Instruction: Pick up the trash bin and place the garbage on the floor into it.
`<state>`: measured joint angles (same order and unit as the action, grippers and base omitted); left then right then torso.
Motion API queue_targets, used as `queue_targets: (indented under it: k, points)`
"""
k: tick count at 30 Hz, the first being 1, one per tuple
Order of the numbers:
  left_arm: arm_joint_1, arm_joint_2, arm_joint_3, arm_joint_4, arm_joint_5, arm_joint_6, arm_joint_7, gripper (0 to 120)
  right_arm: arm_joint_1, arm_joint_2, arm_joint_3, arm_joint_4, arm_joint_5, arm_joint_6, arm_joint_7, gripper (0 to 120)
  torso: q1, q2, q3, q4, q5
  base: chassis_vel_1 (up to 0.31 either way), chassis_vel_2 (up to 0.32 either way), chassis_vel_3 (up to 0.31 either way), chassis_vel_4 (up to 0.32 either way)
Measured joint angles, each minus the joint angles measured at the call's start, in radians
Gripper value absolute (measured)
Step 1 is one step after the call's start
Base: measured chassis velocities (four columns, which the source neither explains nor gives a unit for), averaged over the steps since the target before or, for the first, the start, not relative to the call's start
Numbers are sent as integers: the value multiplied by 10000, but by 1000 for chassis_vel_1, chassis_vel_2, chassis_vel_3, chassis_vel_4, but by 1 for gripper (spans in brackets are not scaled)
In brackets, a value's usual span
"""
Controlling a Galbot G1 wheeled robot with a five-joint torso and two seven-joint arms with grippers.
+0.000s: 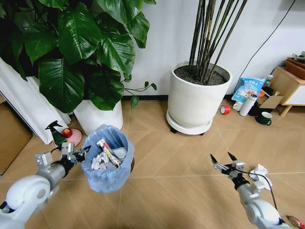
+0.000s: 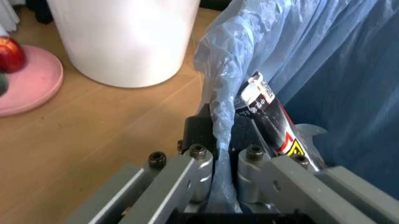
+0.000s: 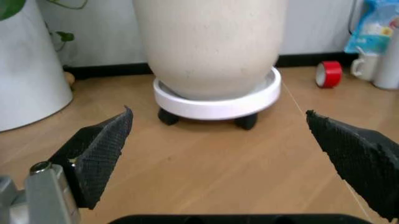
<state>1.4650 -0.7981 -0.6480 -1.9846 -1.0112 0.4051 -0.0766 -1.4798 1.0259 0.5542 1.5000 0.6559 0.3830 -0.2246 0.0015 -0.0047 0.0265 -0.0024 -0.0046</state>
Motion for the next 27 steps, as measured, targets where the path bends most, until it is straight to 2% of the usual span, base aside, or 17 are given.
queue_targets:
  k: [6, 14, 27]
  points:
    - [-32, -253, 95, 1, 108, -43, 31, 0, -355, 442, 406, -117, -2, 205, -330, 100, 0, 0, 1, -2, 0, 0, 0, 0, 0]
    - [-250, -236, 294, 47, 48, -36, -27, 0, -363, 523, 462, -223, 77, 316, -456, 100, 0, 0, 1, 1, -2, -45, -47, 55, 45]
    - [-340, -142, 330, 184, -39, -23, -22, 0, -254, 610, 331, -367, 121, 347, -478, 100, 1, 0, 2, -3, 0, -159, -152, 148, 154]
